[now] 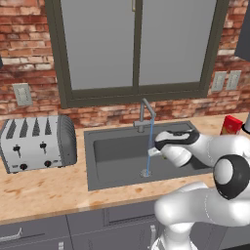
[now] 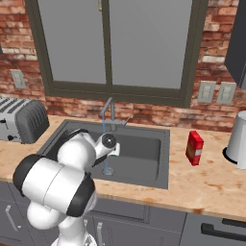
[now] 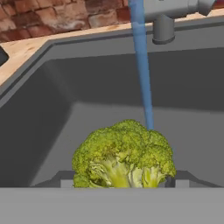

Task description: Turn on the sink faucet. Then move the broccoli from the counter to the sink. Turn off the sink. Move the vegetable from the sink to the pot next to the stove. Finally move the pot to the front left burner.

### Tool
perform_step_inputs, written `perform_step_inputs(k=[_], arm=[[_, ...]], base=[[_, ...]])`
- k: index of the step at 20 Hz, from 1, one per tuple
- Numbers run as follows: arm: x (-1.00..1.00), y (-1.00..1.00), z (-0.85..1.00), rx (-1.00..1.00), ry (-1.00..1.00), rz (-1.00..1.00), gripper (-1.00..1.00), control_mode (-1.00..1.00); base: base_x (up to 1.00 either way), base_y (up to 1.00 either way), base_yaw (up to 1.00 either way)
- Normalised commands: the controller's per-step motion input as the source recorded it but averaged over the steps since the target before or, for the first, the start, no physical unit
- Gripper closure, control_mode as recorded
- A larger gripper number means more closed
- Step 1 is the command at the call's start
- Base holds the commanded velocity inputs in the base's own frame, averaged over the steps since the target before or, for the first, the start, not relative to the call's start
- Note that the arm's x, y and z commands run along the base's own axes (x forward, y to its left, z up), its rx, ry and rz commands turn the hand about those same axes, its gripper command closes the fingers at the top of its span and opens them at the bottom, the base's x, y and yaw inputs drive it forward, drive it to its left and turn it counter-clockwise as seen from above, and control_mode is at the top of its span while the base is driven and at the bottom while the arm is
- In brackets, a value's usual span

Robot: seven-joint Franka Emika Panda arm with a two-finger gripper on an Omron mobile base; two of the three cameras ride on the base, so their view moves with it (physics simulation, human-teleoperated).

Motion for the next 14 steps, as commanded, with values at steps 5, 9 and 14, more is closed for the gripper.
perform_step_inputs(k=[5, 9, 14], arm=[[0.15, -0.51, 0.2, 0.0, 0.24, 0.0, 1.0, -1.0], [0.18, -0.51, 0.29, 0.0, 0.25, 0.0, 1.0, -1.0], [0.09, -0.46, 0.07, 0.0, 0.21, 0.0, 1.0, -1.0]], base=[[0.0, 0.0, 0.0], [0.0, 0.0, 0.0], [0.0, 0.0, 0.0]])
